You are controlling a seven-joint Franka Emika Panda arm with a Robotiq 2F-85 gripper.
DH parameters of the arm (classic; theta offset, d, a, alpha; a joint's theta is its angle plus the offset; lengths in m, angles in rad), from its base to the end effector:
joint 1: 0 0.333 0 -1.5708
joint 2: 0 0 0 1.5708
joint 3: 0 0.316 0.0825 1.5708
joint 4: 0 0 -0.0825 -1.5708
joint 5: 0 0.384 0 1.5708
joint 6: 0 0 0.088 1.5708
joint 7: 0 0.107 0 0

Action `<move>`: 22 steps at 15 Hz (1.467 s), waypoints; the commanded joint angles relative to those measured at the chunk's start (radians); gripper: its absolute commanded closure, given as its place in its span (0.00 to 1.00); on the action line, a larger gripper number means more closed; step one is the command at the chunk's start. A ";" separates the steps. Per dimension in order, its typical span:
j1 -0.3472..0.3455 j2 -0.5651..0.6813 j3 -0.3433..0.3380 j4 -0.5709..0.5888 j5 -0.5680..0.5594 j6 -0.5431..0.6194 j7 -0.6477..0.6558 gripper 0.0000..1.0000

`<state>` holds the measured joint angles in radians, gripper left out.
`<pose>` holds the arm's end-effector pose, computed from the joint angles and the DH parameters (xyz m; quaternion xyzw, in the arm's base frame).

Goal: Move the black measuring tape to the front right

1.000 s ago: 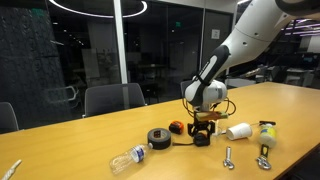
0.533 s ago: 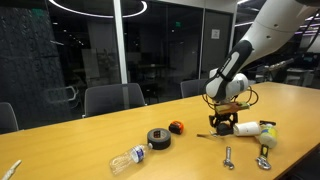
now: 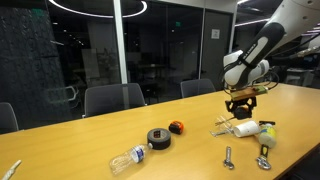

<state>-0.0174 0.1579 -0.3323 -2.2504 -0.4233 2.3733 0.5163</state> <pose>0.5009 -0.1873 0.2975 0.9483 -0.2682 -0.0024 0.1698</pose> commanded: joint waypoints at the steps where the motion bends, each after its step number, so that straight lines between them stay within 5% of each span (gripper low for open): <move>1: -0.062 -0.130 -0.008 -0.038 -0.104 -0.035 0.123 0.45; 10: -0.262 -0.242 -0.003 -0.183 -0.053 0.009 0.295 0.45; 22: -0.357 -0.209 -0.027 -0.368 -0.023 0.126 0.364 0.45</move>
<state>-0.3563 -0.0394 -0.3496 -2.5793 -0.4827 2.4269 0.8995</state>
